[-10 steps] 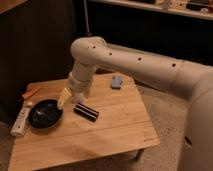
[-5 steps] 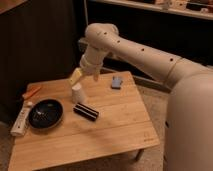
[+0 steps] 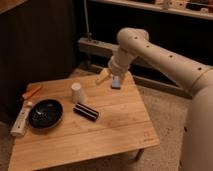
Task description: Move the arm in a circular motion
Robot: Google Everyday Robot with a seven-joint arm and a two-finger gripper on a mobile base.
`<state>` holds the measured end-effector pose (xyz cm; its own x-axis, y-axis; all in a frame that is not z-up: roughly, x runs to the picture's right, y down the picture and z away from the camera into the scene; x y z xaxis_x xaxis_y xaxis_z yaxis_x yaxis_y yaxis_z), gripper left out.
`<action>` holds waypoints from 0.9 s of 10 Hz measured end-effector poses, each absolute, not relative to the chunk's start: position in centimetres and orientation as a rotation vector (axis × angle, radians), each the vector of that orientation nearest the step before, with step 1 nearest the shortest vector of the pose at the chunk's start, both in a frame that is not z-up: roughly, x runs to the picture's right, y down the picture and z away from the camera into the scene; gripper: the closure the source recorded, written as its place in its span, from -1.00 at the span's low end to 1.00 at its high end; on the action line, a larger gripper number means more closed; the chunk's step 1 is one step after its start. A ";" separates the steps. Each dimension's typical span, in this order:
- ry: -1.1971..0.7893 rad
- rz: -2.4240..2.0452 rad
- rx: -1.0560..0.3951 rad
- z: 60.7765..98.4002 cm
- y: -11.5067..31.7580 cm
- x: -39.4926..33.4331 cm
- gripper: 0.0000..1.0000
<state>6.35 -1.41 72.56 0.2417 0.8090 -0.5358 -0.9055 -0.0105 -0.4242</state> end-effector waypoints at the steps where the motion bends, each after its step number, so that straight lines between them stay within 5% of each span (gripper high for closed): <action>1: 0.173 1.397 -0.815 71.6 1.1 9.0 -0.60; 5: 0.176 1.297 -0.870 66.7 7.3 10.5 -0.60; 9: 0.108 1.088 -0.911 62.3 10.1 3.4 -0.60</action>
<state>3.39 10.06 62.30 0.4966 0.7145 -0.4928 -0.7977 0.1519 -0.5836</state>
